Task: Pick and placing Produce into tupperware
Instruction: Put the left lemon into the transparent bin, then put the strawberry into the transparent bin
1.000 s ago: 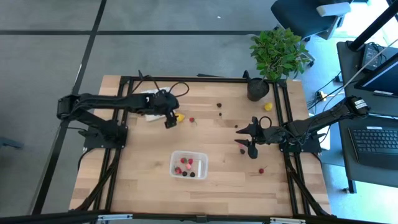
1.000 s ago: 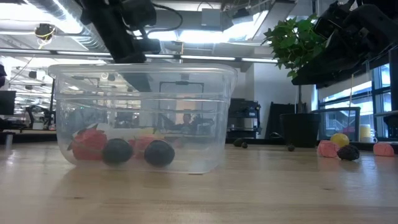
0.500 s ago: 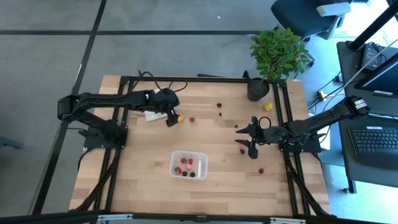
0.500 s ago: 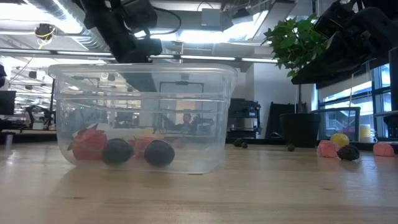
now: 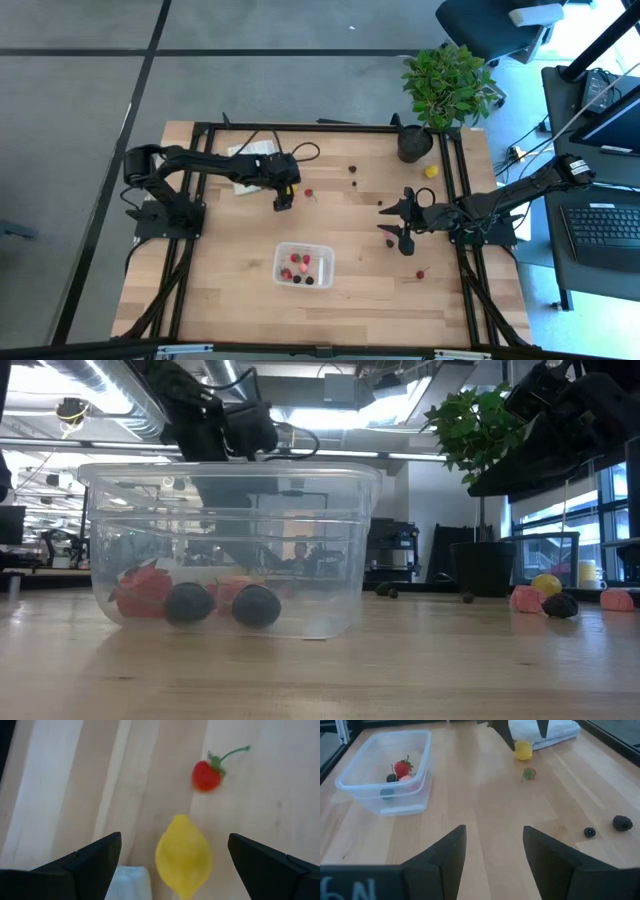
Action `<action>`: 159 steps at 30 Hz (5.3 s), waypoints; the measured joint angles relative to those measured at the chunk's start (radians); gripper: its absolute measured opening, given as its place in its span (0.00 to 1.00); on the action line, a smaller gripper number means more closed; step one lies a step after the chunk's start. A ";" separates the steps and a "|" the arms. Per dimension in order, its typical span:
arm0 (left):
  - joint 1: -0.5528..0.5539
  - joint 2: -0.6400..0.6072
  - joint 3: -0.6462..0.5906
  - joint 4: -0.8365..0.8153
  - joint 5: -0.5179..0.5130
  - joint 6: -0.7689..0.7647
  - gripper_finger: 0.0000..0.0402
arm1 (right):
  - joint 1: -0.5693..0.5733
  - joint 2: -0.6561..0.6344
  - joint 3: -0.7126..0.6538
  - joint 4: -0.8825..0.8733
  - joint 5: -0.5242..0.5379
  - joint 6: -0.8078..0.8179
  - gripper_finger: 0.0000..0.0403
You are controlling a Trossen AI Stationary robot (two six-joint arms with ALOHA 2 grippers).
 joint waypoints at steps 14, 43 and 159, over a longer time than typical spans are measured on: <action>0.060 0.075 0.000 -0.058 0.051 -0.002 0.88 | 0.000 0.080 0.000 0.007 0.000 0.003 0.49; 0.061 0.089 0.000 -0.031 0.058 0.025 0.53 | 0.000 0.097 0.000 0.014 0.000 0.029 0.49; -0.251 -0.376 0.000 0.073 0.036 0.077 0.61 | 0.000 0.096 0.000 0.053 -0.001 0.100 0.49</action>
